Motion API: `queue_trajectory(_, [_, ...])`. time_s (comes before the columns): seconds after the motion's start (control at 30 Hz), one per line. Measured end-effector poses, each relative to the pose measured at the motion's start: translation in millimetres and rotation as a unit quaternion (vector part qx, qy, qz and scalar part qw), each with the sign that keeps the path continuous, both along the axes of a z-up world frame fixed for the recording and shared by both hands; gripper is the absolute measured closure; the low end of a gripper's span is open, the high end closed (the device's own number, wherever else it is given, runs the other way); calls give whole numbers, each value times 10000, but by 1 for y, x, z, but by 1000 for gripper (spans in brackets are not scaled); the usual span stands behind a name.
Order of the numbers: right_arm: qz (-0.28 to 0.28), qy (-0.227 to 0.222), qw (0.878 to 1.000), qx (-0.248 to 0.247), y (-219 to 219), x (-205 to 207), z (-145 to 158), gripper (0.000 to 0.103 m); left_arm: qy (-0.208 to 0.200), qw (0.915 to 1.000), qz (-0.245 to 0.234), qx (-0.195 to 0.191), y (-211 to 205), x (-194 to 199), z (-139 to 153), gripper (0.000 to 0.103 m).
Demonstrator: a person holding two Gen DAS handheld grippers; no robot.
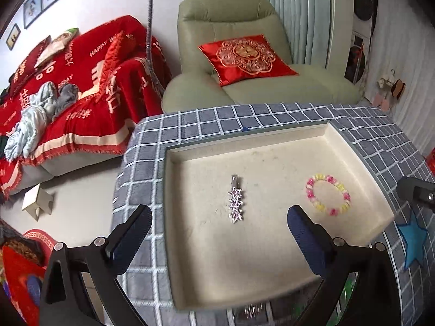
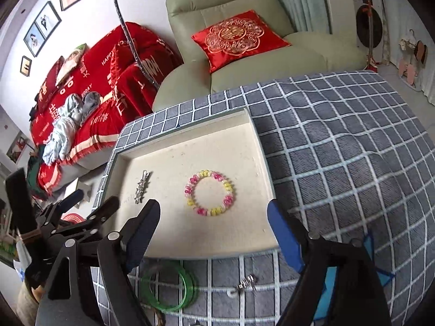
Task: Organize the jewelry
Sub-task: 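Grasp the silver heart pendant with the left tool while the right tool grasps a silver charm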
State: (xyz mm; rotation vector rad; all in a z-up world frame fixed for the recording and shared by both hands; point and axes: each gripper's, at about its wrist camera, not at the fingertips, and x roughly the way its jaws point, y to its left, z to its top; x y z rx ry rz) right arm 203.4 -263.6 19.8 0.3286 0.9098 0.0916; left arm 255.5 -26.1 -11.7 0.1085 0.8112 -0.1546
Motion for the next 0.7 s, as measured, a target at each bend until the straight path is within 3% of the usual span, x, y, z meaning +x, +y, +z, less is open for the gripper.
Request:
queue_trajectory(0.17, [1,68,9999,102,-4,-28,-8,19,71,9998,-35,-175,13,-37,-2,0])
queue_trajectory(0.33, [59,346,9993,-147,1,-45,-29,19,320,9989,103,-329,20,-61,-20,0])
queue_trajectory(0.7, [105,707,9953,-650,4,-53,-59,19,759,9954,486,-326,18,-64,-60,0])
